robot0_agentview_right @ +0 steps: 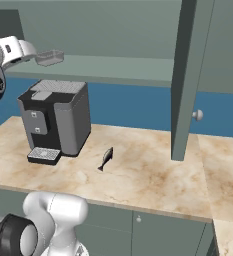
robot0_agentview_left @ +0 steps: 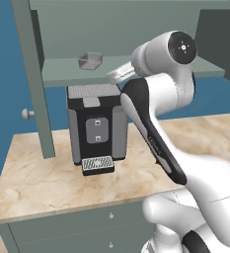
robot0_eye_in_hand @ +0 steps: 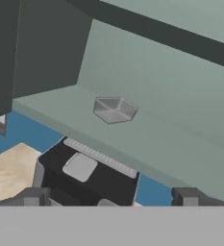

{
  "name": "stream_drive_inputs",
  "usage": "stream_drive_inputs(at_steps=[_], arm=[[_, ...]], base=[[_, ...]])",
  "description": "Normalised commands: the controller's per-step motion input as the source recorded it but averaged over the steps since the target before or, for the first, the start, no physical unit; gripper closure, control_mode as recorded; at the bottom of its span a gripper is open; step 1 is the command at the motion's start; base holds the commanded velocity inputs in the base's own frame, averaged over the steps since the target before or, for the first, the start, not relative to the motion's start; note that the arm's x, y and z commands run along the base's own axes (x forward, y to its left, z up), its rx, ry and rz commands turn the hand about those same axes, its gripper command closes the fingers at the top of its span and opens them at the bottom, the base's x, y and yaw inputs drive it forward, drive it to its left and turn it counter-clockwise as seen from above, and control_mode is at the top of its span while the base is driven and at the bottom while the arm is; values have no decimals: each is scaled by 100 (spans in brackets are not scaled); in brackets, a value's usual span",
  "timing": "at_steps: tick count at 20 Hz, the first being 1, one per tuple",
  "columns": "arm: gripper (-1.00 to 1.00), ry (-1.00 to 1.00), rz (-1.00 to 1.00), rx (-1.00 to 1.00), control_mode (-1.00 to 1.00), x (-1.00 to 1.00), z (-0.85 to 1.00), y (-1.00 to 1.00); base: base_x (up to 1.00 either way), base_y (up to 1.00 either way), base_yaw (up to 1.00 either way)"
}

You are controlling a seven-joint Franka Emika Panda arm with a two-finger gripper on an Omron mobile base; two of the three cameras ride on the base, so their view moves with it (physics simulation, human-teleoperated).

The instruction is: Retrieve the tupperware from the cabinet, then place the raw meat into the tupperware to avoid contamination.

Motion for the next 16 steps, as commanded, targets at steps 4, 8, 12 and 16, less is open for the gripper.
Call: stream_drive_inputs(at_steps=[4, 8, 12, 16], arm=[[-100, 0, 0, 0, -100, 15, 0, 10], [-100, 2, 0, 0, -100, 15, 0, 2], [-100, 4, 0, 0, -100, 7, 0, 0], [-100, 4, 1, -1, -100, 6, -1, 0]], base=[[0, 0, 0], [0, 0, 0], [0, 0, 0], [0, 0, 0]])
